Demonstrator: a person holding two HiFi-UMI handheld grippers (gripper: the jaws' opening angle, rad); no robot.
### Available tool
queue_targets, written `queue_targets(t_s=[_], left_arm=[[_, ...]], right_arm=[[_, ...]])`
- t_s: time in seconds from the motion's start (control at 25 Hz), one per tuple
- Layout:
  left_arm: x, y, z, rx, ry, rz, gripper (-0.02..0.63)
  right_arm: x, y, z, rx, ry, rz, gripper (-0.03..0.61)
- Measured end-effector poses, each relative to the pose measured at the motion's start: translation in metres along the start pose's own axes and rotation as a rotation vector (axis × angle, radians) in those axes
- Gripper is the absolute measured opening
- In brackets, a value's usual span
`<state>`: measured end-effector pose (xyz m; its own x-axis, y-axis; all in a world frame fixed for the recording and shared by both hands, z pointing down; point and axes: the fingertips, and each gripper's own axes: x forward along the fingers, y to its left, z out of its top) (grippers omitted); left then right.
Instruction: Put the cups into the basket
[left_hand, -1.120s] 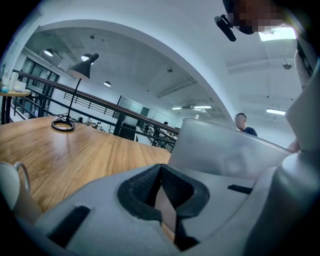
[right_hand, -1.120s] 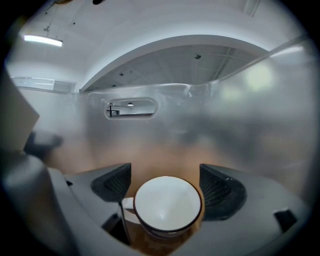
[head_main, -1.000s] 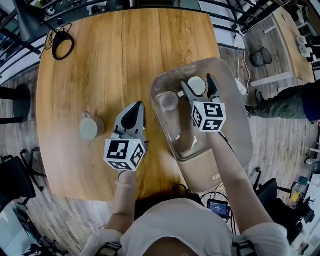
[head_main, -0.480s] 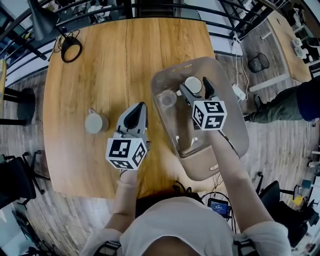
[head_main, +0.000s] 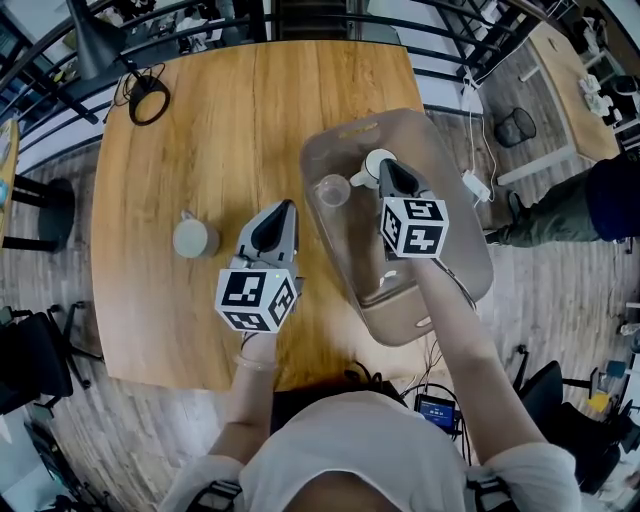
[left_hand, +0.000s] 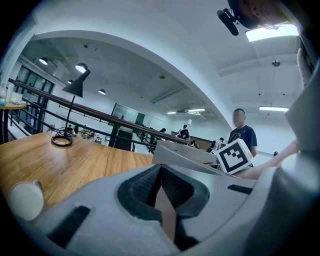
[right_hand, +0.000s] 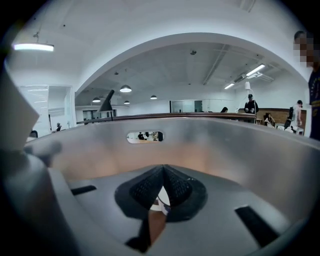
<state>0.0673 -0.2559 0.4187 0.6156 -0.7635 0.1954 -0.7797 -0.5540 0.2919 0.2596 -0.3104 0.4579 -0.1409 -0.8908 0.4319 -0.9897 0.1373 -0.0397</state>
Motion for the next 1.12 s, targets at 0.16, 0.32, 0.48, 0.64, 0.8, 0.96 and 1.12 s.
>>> queue_targets(t_s=[0.16, 0.32, 0.48, 0.64, 0.8, 0.96, 1.12], left_arm=[[-0.003, -0.007, 0.005, 0.003, -0.006, -0.011, 0.006], [-0.009, -0.015, 0.008, 0.009, -0.002, -0.017, 0.006], [-0.018, -0.023, 0.011, 0.008, -0.004, -0.022, 0.006], [-0.029, -0.032, 0.016, 0.023, -0.010, -0.039, 0.006], [-0.045, -0.043, 0.020, 0.033, -0.026, -0.061, 0.006], [-0.062, -0.056, 0.019, 0.037, -0.036, -0.086, 0.006], [-0.081, -0.070, 0.019, 0.047, -0.044, -0.107, 0.006]], right_arm=[[-0.011, 0.001, 0.013, -0.026, -0.010, 0.002, 0.012], [-0.029, 0.005, 0.033, -0.090, -0.037, 0.018, 0.011], [-0.053, 0.012, 0.052, -0.091, -0.080, 0.030, 0.011], [-0.079, 0.023, 0.068, -0.072, -0.123, 0.030, 0.012], [-0.110, 0.037, 0.078, -0.060, -0.163, 0.029, 0.011], [-0.143, 0.050, 0.086, -0.059, -0.209, 0.026, 0.011], [-0.176, 0.064, 0.088, -0.051, -0.247, 0.028, 0.011]])
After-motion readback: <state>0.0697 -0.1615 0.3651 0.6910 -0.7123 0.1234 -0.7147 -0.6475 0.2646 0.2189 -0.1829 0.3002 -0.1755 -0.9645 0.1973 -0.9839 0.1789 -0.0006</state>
